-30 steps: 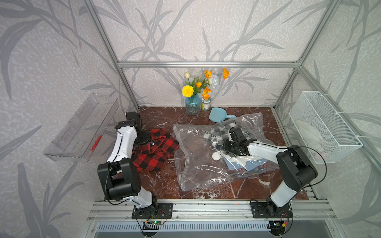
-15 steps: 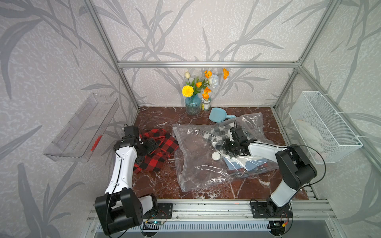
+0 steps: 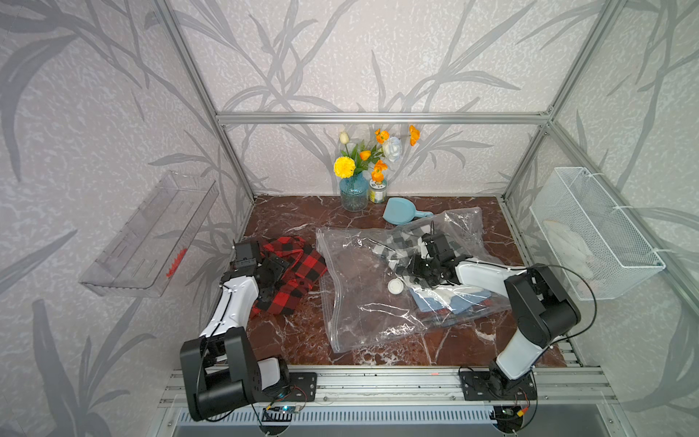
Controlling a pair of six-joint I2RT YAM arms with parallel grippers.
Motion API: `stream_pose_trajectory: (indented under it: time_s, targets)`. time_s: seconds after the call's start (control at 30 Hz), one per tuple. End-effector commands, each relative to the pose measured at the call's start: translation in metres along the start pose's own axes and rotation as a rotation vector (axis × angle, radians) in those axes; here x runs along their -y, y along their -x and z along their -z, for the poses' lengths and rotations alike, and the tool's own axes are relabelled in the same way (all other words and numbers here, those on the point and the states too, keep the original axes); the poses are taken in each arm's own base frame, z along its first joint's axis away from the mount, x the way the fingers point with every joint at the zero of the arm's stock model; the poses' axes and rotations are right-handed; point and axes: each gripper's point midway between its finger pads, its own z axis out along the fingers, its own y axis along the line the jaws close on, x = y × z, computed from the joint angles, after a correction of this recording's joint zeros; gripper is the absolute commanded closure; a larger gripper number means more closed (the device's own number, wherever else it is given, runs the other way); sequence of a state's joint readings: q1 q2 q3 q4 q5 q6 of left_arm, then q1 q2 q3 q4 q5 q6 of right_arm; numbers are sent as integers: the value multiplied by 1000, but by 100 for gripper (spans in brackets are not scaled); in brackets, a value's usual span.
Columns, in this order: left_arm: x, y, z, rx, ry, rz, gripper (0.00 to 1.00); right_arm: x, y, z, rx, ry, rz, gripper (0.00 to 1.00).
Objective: Take the shirt out of the vacuum bag
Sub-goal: Place the shirt at the center of the board.
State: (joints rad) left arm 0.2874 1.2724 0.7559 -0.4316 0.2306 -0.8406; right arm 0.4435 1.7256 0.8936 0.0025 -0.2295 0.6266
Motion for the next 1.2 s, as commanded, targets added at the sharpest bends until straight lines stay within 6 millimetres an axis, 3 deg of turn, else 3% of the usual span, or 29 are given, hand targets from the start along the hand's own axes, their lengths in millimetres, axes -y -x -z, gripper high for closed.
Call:
stream_pose_trajectory:
  time_s: [0.0,0.07,0.17,0.3,0.4,0.6,0.83,1.03,1.17]
  targets:
    - [3,23,-7,114,-15,62,12,46,-52,-17,-168,-129,-31,100]
    - [2,25,-15,114,-13,73,22,47,-52,-17,-169,-130,-34,100]
    - [-1,27,-20,125,-2,81,49,46,-52,-17,-169,-127,-36,100]
    - [1,31,-9,162,-15,70,75,46,-52,-16,-168,-126,-36,100]
    - [2,30,0,168,-18,55,89,44,-51,-16,-167,-122,-35,100]
    - [8,21,23,165,-65,41,98,46,-54,-17,-176,-125,-32,100]
    - [13,-11,38,104,-140,26,99,44,-53,-18,-180,-116,-33,100]
    - [14,-56,30,10,-158,-13,100,40,-51,-16,-180,-109,-29,100]
    - [2,-82,15,-42,-138,-19,100,40,-51,-13,-188,-109,-24,100]
